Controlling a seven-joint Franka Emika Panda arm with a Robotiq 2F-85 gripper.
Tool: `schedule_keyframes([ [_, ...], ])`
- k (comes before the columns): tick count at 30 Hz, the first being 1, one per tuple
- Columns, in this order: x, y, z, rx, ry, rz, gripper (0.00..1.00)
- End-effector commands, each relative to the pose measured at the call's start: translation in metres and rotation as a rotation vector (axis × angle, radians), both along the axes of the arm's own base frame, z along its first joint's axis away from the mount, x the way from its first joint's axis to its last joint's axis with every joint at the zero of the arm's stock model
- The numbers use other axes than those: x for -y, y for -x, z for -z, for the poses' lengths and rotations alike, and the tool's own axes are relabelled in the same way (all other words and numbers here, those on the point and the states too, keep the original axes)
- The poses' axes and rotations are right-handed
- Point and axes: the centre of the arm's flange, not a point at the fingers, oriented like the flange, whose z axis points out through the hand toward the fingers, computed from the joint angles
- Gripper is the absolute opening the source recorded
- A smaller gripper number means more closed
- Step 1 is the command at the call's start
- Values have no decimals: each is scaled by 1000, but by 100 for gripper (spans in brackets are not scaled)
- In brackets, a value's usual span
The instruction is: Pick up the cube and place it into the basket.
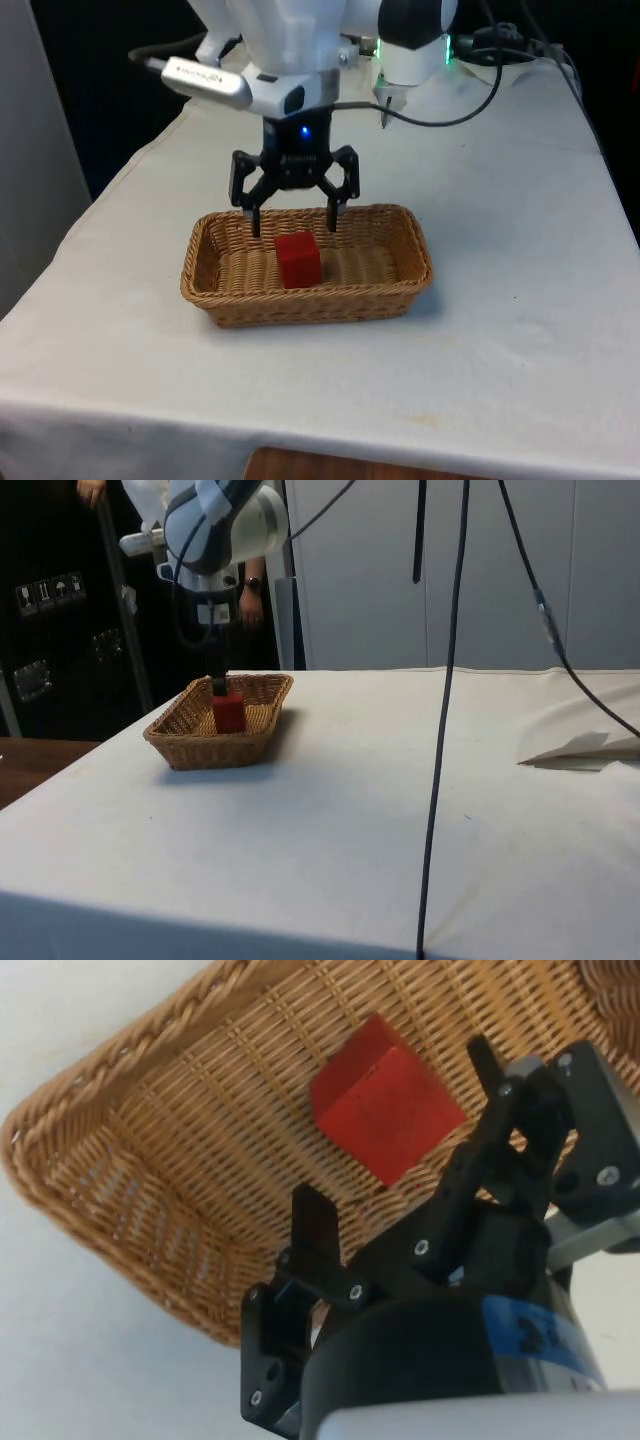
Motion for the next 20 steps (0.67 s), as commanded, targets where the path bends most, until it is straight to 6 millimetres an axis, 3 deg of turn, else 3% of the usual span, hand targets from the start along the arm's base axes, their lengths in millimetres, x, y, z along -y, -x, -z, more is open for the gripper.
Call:
schedule_keyframes([
  [1,0,0,-6,0,3,-1,100],
  [2,0,0,-3,1,0,0,100],
  [6,0,0,-24,7,-4,-2,100],
  [11,0,-1,-35,19,-16,-2,100],
  [17,1,-1,-65,29,-25,-2,100],
  [20,0,-2,-64,37,-29,-4,100],
])
